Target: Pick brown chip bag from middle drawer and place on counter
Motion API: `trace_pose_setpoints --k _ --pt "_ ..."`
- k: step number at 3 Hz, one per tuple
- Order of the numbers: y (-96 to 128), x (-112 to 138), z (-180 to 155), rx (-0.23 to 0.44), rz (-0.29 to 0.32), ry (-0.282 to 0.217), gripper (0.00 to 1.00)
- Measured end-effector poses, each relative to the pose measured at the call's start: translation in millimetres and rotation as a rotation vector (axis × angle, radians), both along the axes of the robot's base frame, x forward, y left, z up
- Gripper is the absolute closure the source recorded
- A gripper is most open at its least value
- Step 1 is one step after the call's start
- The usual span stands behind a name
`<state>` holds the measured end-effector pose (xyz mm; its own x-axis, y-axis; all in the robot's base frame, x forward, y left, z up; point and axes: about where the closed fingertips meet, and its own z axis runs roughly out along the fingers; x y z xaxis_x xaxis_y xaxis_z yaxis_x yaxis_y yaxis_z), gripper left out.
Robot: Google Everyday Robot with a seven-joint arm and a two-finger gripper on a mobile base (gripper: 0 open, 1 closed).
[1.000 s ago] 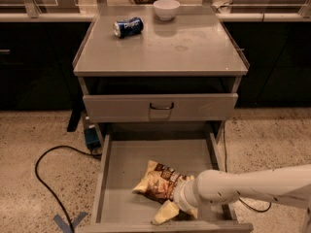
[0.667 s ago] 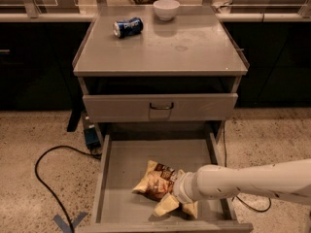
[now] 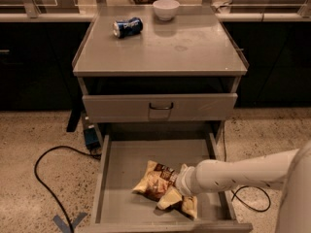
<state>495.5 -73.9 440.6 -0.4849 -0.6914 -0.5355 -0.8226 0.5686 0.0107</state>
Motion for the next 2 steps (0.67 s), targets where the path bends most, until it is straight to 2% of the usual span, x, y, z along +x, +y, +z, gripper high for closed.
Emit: trace_pose_setpoints --k 1,2 --pt "-18 16 -29 -0.019 -0.019 0.039 0.00" --pt "-29 23 -67 -0.020 -0.038 0.109 0.00"
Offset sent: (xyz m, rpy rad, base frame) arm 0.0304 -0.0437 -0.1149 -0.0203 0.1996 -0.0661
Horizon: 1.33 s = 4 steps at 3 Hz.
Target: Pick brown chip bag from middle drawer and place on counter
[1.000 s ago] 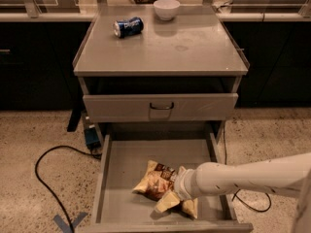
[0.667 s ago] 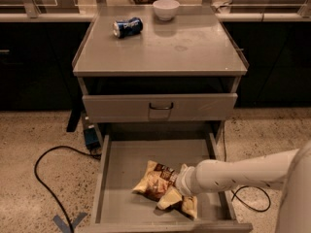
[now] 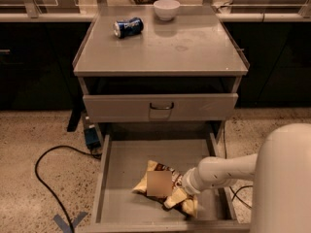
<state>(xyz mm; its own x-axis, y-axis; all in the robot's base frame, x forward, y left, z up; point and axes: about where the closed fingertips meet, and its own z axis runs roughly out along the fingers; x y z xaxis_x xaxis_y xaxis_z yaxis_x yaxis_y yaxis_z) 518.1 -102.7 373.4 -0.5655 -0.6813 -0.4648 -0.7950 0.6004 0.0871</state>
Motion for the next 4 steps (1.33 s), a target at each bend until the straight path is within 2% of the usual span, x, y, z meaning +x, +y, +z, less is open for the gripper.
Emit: trace_pose_setpoints --k 1,2,4 --pt "6.0 -15.2 -41.6 0.014 0.016 0.097 0.11" --pt "6.6 -16.6 -40.7 0.015 0.017 0.104 0.30" --pt "6.6 -16.6 -33.6 0.015 0.017 0.104 0.75"
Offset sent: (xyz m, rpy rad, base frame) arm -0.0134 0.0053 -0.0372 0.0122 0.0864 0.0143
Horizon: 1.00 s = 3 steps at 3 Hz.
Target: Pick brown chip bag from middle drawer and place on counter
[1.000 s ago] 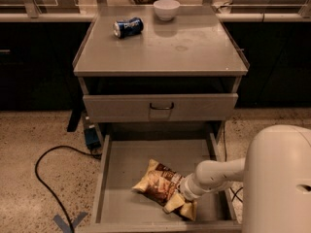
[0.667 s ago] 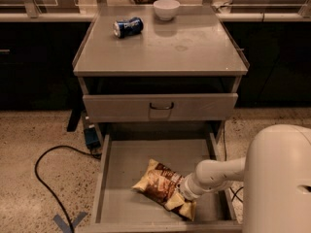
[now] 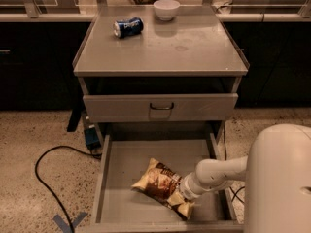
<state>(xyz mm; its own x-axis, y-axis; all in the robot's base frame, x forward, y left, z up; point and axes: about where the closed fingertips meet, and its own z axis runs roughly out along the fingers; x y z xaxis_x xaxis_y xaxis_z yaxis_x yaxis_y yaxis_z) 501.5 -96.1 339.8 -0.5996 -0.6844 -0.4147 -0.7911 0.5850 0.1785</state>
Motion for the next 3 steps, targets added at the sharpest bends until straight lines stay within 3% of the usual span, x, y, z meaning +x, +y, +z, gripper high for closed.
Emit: trace_pose_setpoints --k 1,2,3 --pt "0 0 8 0.000 0.000 0.000 0.99" --pt "0 0 11 0.000 0.000 0.000 1.00" --pt "10 45 89 0.097 -0.011 -0.102 1.00"
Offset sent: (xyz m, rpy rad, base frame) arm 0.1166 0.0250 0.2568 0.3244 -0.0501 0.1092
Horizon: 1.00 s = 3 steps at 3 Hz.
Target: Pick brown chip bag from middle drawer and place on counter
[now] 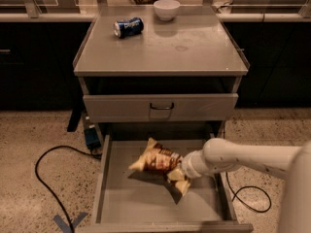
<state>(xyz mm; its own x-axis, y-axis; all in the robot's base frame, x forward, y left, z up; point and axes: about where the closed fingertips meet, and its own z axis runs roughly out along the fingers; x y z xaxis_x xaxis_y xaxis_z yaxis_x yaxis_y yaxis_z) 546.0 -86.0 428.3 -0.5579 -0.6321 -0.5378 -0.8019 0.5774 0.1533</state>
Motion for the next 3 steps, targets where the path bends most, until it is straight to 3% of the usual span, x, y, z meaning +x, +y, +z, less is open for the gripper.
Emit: trace_pose_setpoints --k 1,2,3 --pt "10 56 117 0.139 0.005 -0.106 1.00" --pt "13 71 146 0.169 0.011 -0.123 1.00" --pt "13 71 146 0.169 0.011 -0.123 1.00"
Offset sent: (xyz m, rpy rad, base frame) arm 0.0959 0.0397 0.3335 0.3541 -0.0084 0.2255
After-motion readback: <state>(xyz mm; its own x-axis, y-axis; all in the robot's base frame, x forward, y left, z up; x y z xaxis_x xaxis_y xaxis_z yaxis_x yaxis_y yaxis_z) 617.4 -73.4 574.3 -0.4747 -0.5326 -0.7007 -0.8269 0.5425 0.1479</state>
